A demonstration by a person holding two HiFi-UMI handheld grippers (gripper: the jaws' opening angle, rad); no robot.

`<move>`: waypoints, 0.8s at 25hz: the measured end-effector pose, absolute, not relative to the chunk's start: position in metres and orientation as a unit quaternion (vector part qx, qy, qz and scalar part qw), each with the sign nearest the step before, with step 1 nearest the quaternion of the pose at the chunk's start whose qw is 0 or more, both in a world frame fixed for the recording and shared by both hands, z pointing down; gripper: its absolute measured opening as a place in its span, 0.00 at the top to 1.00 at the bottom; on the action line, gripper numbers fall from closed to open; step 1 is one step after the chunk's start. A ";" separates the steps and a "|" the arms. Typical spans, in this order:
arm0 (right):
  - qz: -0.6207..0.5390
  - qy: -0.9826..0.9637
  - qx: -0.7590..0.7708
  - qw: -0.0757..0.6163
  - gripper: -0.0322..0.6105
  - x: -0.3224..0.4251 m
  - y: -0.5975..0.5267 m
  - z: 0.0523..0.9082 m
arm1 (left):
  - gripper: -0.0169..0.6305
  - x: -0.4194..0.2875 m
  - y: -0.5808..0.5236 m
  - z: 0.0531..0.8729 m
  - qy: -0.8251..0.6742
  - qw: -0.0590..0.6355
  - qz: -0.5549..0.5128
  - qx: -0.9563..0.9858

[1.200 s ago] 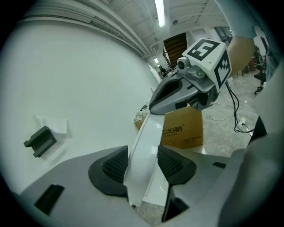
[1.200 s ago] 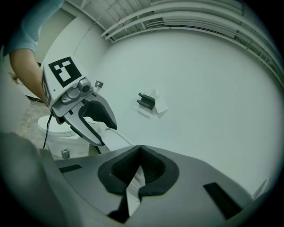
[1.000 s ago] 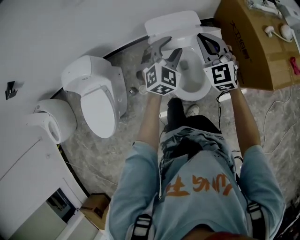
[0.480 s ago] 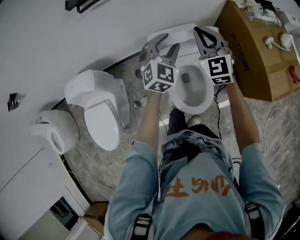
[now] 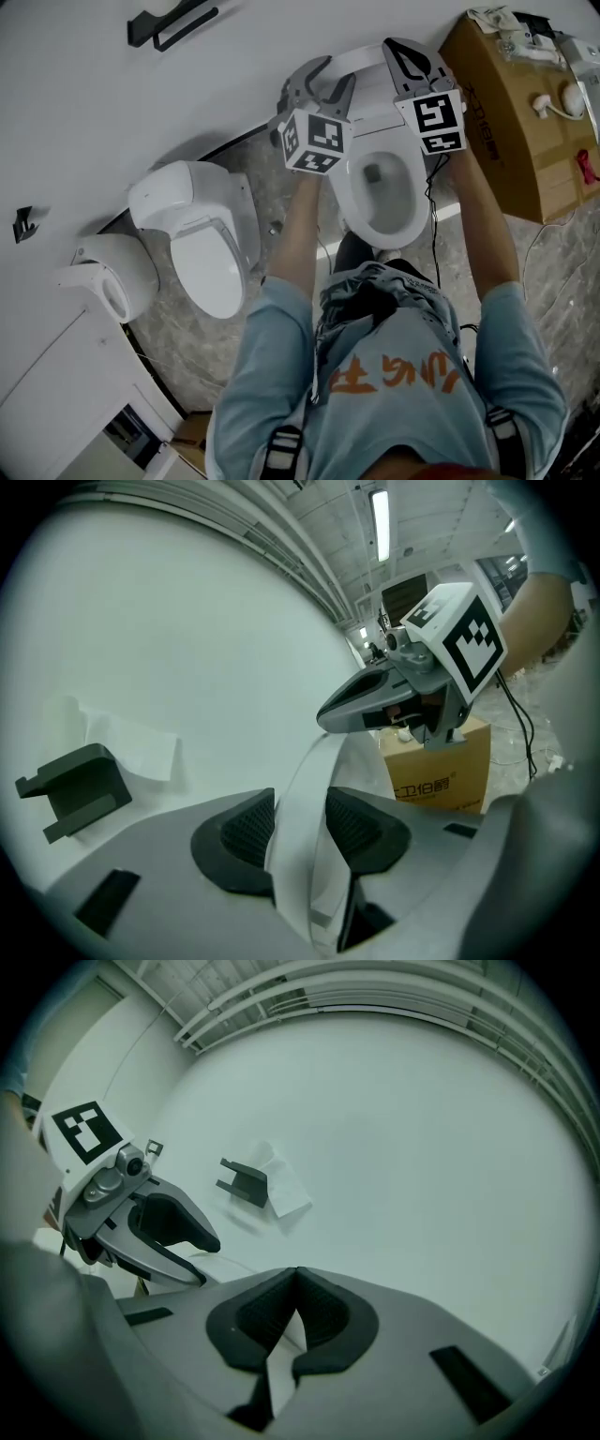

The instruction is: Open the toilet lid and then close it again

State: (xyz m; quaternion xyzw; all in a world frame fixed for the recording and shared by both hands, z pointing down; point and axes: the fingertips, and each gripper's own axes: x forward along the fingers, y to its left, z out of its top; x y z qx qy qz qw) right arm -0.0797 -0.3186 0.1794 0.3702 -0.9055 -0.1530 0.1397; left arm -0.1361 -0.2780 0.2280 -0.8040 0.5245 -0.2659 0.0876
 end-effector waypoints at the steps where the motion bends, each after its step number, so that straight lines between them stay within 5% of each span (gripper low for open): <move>1: -0.153 -0.905 0.370 0.141 0.93 -0.082 -0.326 0.179 | 0.70 -0.139 -0.286 0.229 0.527 0.091 -0.270 -0.801; 20: -0.127 -0.903 0.376 0.163 0.93 -0.147 -0.443 0.186 | 0.76 -0.206 -0.401 0.241 0.545 0.075 -0.250 -0.797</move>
